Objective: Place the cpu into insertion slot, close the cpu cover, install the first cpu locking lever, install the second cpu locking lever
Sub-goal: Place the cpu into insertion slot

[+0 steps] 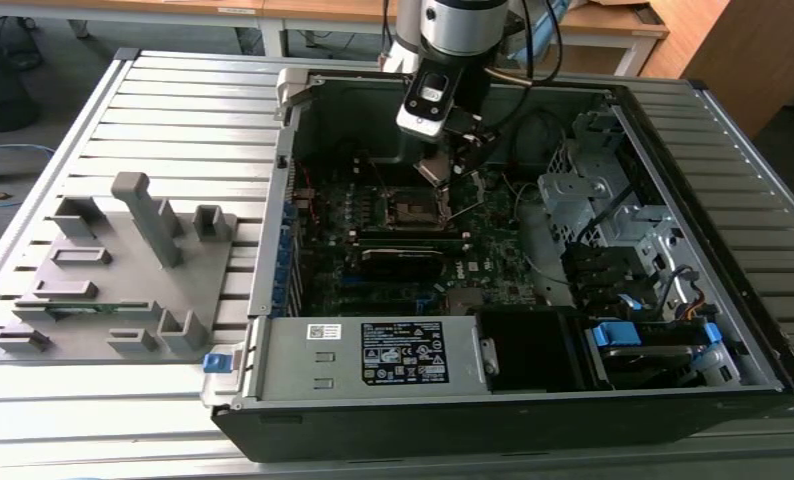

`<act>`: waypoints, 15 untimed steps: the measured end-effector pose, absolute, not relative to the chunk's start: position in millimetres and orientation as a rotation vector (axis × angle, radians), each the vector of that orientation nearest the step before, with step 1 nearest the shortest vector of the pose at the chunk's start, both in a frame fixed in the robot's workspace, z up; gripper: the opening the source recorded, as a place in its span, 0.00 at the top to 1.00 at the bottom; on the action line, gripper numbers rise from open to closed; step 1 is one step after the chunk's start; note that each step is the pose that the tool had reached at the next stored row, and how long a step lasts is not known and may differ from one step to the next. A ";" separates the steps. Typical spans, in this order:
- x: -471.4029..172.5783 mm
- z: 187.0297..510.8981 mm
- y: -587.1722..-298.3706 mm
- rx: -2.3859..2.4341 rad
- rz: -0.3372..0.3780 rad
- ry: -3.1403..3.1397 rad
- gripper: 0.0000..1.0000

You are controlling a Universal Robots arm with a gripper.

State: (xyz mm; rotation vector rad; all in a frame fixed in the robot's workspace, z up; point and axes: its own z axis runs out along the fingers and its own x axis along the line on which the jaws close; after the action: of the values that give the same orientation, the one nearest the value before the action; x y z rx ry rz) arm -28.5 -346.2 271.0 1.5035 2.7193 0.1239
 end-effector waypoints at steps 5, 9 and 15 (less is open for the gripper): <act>-28.5 270.7 -346.2 1.554 0.123 2.689 0.46; -28.6 270.3 -346.2 1.646 0.121 2.631 0.46; -28.6 269.5 -346.2 1.785 0.118 2.534 0.46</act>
State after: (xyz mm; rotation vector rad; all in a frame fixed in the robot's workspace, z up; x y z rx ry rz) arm -28.6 -346.2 269.5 1.7847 2.5336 0.1177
